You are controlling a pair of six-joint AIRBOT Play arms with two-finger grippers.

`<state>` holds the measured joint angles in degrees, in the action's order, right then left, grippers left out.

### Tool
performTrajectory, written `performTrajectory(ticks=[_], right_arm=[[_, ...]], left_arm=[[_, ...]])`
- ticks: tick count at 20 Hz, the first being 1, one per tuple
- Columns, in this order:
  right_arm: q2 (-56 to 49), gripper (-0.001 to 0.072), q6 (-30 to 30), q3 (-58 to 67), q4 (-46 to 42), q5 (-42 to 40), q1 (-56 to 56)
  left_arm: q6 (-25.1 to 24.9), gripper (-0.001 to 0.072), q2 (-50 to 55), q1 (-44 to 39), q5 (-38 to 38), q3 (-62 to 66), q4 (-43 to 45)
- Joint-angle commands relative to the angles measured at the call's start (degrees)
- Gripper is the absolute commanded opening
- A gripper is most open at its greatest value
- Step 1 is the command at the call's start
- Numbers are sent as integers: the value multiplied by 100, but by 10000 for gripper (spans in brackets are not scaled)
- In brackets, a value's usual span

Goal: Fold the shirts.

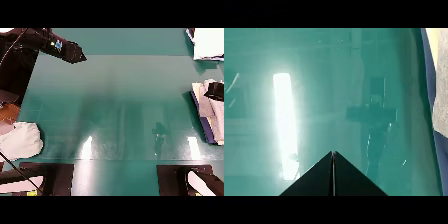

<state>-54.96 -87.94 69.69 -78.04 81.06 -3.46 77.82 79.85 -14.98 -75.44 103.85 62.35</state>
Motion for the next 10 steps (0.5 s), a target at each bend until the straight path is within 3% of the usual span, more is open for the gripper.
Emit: performTrajectory(ticks=[1, 10], right_arm=[[2, 19, -2, -2, 2, -48, 208], [2, 18, -4, -2, 2, 13, 299]], left_arm=[[-4, 26, -4, -4, 2, 0, 2], [-4, 26, -4, -4, 2, 0, 2]])
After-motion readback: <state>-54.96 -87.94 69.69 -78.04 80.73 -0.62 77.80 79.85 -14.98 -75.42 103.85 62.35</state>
